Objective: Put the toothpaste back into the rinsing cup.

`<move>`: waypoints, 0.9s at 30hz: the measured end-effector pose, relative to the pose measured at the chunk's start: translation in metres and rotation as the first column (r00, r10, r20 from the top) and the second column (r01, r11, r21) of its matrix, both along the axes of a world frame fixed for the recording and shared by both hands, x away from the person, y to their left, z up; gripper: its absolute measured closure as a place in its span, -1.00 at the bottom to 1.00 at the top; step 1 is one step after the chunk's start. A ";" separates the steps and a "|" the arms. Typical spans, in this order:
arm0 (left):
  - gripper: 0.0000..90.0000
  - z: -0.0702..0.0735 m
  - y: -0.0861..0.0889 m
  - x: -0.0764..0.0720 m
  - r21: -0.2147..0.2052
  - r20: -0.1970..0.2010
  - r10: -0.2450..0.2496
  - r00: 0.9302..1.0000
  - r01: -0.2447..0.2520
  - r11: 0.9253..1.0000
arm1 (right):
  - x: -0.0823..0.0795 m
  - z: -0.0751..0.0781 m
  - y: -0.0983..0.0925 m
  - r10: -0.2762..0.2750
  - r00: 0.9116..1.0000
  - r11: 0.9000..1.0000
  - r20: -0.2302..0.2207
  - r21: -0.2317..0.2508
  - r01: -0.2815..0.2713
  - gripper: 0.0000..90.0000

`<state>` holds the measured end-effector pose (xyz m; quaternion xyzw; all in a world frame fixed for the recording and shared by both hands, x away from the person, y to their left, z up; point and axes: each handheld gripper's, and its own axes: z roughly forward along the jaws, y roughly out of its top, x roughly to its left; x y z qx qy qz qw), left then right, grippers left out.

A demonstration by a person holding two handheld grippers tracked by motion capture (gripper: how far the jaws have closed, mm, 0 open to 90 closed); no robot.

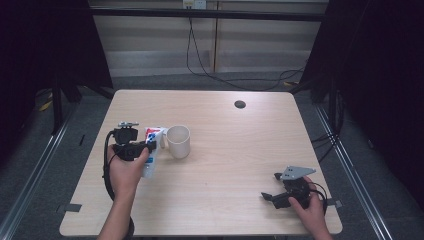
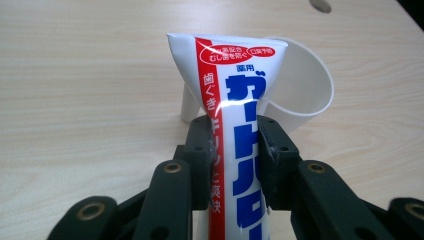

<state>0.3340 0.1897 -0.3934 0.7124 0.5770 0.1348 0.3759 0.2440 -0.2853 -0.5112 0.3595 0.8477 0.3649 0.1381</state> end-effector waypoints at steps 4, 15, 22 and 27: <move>0.57 0.003 -0.001 -0.001 -0.006 0.033 -0.003 0.999 0.003 1.000 | 0.000 0.000 0.000 0.000 1.000 1.000 0.000 0.000 0.000 -0.77; 0.57 0.011 -0.008 0.000 -0.019 0.112 0.005 0.994 -0.003 1.000 | 0.000 0.000 0.000 0.000 1.000 1.000 0.000 0.000 0.000 -0.77; 0.56 0.016 -0.010 0.003 -0.031 0.131 0.004 0.991 0.000 1.000 | 0.000 0.000 0.000 0.001 1.000 1.000 0.000 -0.001 -0.001 -0.77; 0.56 0.021 -0.013 0.005 -0.029 0.147 0.001 0.989 0.003 1.000 | 0.000 0.000 0.000 0.001 1.000 1.000 0.001 -0.001 -0.001 -0.77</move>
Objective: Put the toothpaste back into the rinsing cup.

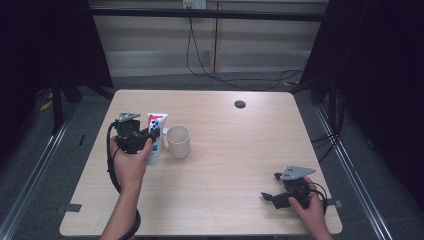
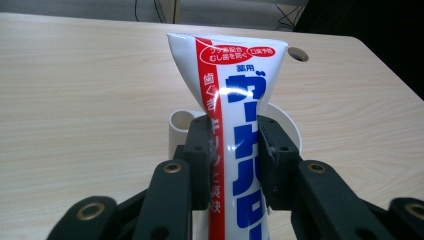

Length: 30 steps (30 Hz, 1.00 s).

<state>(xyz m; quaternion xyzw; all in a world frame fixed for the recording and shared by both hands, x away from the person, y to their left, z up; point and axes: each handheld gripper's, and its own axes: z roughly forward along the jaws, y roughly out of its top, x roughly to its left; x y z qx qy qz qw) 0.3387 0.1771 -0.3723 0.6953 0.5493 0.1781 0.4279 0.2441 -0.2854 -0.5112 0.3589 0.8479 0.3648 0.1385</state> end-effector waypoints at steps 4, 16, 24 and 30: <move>0.56 0.004 -0.004 0.001 -0.005 0.015 -0.007 1.000 0.007 1.000 | 0.000 0.000 0.000 0.000 1.000 1.000 -0.001 0.000 0.000 -0.77; 0.56 0.014 -0.013 0.003 -0.007 0.078 -0.004 0.997 0.005 1.000 | 0.000 0.000 0.000 -0.002 1.000 1.000 -0.001 0.001 0.002 -0.77; 0.57 0.017 -0.020 0.006 -0.010 0.098 -0.005 0.995 0.006 1.000 | 0.000 0.000 0.000 0.000 1.000 1.000 0.000 0.000 0.000 -0.77; 0.56 0.018 -0.025 0.009 -0.008 0.101 -0.015 0.995 0.016 1.000 | 0.000 0.000 0.000 -0.001 1.000 1.000 -0.001 0.000 0.001 -0.77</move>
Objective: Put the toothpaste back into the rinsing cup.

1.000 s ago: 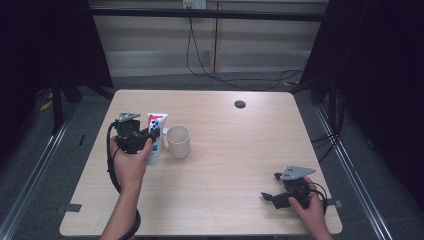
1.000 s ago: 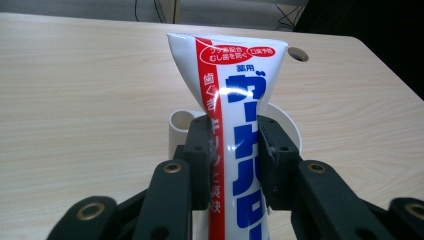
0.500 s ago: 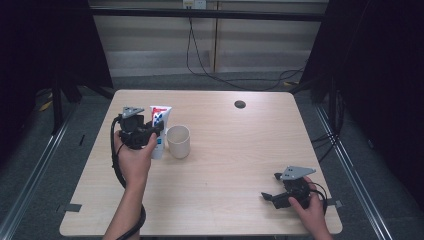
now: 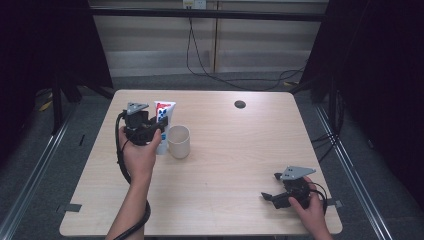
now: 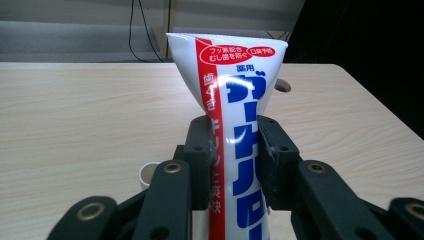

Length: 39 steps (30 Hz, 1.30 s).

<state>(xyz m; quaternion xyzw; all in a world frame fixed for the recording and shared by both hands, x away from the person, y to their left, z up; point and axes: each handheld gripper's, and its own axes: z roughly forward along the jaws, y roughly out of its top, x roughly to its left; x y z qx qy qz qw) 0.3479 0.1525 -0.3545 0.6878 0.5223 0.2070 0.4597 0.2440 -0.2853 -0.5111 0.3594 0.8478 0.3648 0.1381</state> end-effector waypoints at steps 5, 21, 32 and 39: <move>0.56 0.001 -0.004 0.002 0.004 0.006 0.001 1.000 -0.001 1.000 | 0.000 0.000 0.000 -0.001 1.000 1.000 0.000 0.001 0.001 -0.77; 0.56 0.002 -0.023 0.013 0.009 0.019 -0.012 1.000 0.012 1.000 | 0.000 0.000 0.000 -0.001 1.000 1.000 -0.001 0.001 0.001 -0.77; 0.56 -0.001 -0.030 0.022 0.005 0.014 -0.014 1.000 0.014 1.000 | 0.000 0.000 0.000 -0.003 1.000 1.000 -0.001 0.002 0.003 -0.77; 0.56 -0.005 -0.035 0.028 -0.002 0.007 -0.011 1.000 0.011 1.000 | 0.000 0.000 0.000 -0.003 1.000 1.000 0.000 0.002 0.003 -0.77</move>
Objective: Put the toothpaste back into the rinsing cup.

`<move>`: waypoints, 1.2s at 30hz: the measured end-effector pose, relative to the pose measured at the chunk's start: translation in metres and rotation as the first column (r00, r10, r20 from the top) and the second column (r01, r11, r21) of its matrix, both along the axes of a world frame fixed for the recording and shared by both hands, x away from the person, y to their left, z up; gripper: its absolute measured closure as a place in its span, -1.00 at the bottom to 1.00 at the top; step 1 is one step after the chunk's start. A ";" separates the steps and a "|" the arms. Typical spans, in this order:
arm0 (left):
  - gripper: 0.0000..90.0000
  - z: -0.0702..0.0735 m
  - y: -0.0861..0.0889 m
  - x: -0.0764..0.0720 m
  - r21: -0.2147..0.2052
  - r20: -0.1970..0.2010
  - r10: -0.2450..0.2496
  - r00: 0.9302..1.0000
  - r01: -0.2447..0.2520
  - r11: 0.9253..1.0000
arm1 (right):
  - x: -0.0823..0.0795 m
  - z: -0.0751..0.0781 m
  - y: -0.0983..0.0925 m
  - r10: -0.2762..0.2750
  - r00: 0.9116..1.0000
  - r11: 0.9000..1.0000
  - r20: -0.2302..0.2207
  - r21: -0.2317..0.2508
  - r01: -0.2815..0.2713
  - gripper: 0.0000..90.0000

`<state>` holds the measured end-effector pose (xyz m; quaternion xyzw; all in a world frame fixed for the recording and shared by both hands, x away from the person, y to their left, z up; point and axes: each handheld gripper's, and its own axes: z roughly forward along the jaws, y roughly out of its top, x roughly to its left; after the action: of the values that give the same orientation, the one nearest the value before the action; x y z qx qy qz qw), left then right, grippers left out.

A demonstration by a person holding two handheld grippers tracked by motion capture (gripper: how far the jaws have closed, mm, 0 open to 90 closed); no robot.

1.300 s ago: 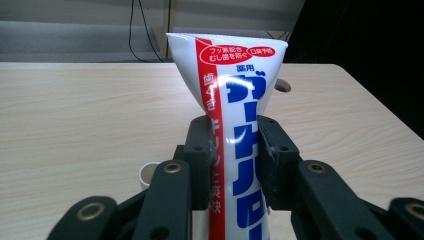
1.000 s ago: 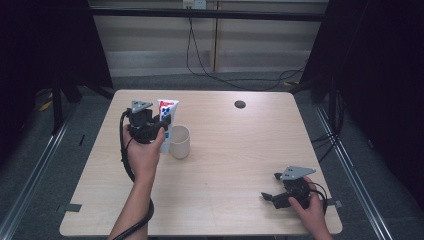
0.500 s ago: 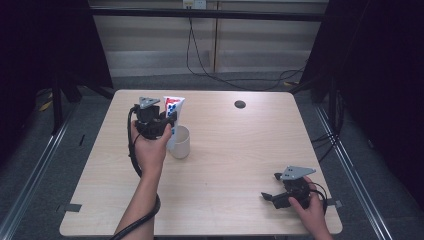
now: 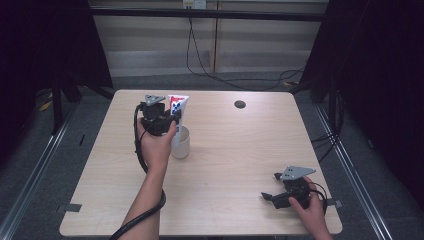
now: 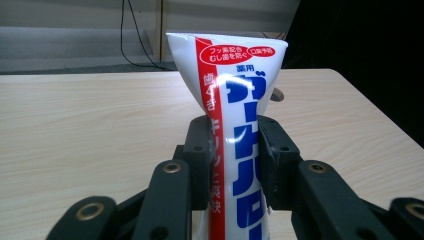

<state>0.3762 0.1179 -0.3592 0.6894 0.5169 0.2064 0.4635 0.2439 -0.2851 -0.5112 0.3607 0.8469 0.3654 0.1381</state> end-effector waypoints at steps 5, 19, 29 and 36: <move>0.56 0.001 -0.002 0.004 0.003 0.001 0.001 1.000 -0.001 1.000 | 0.000 0.000 0.000 0.000 1.000 1.000 0.000 0.000 0.000 -0.77; 0.55 -0.001 -0.012 0.013 0.049 0.021 -0.005 1.000 0.004 0.999 | 0.000 0.000 0.000 0.000 1.000 1.000 0.001 -0.001 0.000 -0.77; 0.55 -0.008 -0.016 0.021 0.015 0.021 -0.001 1.000 0.001 1.000 | 0.000 0.000 0.000 0.000 1.000 1.000 0.000 0.000 0.000 -0.77; 0.54 -0.013 -0.016 0.025 0.015 0.019 0.006 1.000 -0.006 1.000 | 0.000 0.000 0.000 0.001 1.000 1.000 0.000 0.000 -0.001 -0.77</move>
<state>0.4012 0.1016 -0.3720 0.6894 0.5130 0.2182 0.4625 0.2439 -0.2852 -0.5112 0.3604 0.8471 0.3653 0.1382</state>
